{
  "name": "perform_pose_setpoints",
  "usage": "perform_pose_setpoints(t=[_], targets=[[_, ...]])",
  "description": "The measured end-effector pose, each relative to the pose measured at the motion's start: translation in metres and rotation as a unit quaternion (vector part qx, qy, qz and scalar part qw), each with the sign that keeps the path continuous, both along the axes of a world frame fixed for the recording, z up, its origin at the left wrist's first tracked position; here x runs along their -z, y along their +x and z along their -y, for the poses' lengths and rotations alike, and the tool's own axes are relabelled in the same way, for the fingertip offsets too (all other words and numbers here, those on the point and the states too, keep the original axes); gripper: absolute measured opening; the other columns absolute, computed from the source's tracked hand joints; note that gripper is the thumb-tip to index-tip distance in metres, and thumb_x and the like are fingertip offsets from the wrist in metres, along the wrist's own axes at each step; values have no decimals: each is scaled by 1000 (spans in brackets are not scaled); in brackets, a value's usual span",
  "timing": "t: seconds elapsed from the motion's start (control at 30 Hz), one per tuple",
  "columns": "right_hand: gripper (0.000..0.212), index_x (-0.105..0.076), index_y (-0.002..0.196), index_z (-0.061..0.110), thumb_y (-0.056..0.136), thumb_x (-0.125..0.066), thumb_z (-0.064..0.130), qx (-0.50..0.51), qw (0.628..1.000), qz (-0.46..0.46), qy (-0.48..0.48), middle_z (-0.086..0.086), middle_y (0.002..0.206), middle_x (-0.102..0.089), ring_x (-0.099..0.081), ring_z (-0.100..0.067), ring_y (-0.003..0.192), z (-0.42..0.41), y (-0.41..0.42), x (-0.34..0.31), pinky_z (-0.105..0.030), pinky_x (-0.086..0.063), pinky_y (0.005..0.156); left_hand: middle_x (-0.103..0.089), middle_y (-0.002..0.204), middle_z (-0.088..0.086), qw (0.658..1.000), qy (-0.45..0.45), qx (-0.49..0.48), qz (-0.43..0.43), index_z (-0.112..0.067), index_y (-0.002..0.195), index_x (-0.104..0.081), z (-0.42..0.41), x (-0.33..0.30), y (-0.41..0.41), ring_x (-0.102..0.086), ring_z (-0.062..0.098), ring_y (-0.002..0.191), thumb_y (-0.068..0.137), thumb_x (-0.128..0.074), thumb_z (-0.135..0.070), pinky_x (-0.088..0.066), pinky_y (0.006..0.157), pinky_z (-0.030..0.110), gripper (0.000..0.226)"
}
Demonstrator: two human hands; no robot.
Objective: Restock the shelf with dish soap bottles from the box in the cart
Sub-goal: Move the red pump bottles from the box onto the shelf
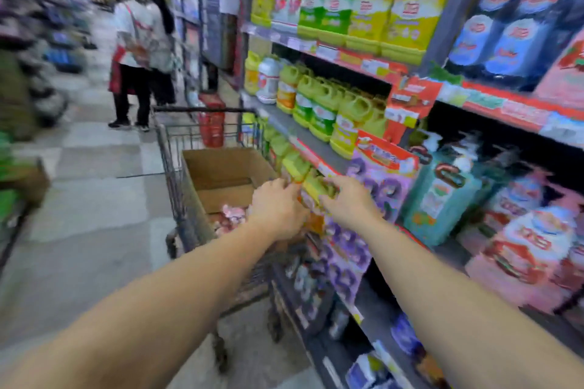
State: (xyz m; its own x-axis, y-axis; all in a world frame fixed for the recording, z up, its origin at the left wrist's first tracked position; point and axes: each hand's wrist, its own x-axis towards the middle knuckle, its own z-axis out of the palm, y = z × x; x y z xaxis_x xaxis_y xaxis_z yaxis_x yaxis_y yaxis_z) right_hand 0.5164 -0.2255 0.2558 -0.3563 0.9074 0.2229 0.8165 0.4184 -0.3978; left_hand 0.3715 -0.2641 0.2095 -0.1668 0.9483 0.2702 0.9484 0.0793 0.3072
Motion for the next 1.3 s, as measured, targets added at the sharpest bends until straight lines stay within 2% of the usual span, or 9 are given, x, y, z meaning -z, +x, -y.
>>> perform_pose_setpoints(t=[0.27,0.43,0.67,0.77,0.87,1.0,1.07,1.2,1.3], targets=[[46,-57,133,22,89,-63,30,-23,994,5,-105,-9,132,-59,-55,-27,120,-70,-159,87,-32,-44,96,-40,149,6,988,-130,-69,47,-30,145,-40,-32,58,-197,-37,29,135,86,-64,-49,-34,112,37,67],[44,-53,135,24,91,-59,27,-14,989,45,-138,-8,132,-57,-53,-28,121,-112,-192,124,-33,-42,98,-42,146,3,983,-160,-55,75,-33,145,-40,-70,91,-231,-37,27,134,88,-63,-47,-32,110,36,62],[42,-54,135,23,93,-59,25,4,972,42,-231,-4,136,-56,-54,-25,122,-190,-210,184,-37,-45,102,-49,140,7,938,-223,-98,247,-26,145,-41,-135,158,-241,-50,26,125,86,-68,-38,-45,105,38,66],[42,-51,137,23,95,-54,20,2,957,56,-286,-4,142,-52,-51,-26,126,-234,-216,219,-33,-43,104,-55,133,5,877,-245,-156,382,-22,143,-42,-171,187,-237,-60,22,112,85,-72,-35,-54,89,35,67],[45,-49,139,25,94,-54,21,-12,935,72,-346,-5,142,-52,-51,-27,125,-275,-223,253,-33,-43,102,-59,131,4,797,-260,-226,496,-22,144,-37,-204,217,-229,-63,23,110,82,-75,-34,-54,93,40,74],[52,-46,141,23,91,-61,27,-56,908,94,-404,-2,142,-52,-52,-23,126,-317,-234,291,-28,-42,102,-60,122,-1,704,-271,-314,577,-24,132,-38,-238,247,-216,-62,24,112,83,-76,-20,-49,94,31,61],[49,-48,140,23,92,-60,25,-75,900,98,-418,-1,140,-54,-53,-22,123,-334,-243,306,-26,-41,97,-66,121,3,659,-261,-354,610,-12,135,-46,-249,272,-213,-65,24,108,73,-84,-22,-50,98,39,73],[43,-51,136,20,94,-58,27,-92,890,87,-437,-4,132,-60,-57,-24,118,-351,-262,330,-29,-43,97,-70,110,5,565,-235,-409,677,-12,119,-59,-259,310,-203,-69,24,99,64,-90,-30,-55,93,44,65],[41,-55,133,21,93,-58,25,-103,887,94,-439,-1,128,-64,-59,-23,117,-359,-275,342,-31,-45,97,-74,104,7,521,-200,-448,698,-15,114,-65,-266,340,-196,-72,28,92,36,-96,-46,-57,87,48,90]])
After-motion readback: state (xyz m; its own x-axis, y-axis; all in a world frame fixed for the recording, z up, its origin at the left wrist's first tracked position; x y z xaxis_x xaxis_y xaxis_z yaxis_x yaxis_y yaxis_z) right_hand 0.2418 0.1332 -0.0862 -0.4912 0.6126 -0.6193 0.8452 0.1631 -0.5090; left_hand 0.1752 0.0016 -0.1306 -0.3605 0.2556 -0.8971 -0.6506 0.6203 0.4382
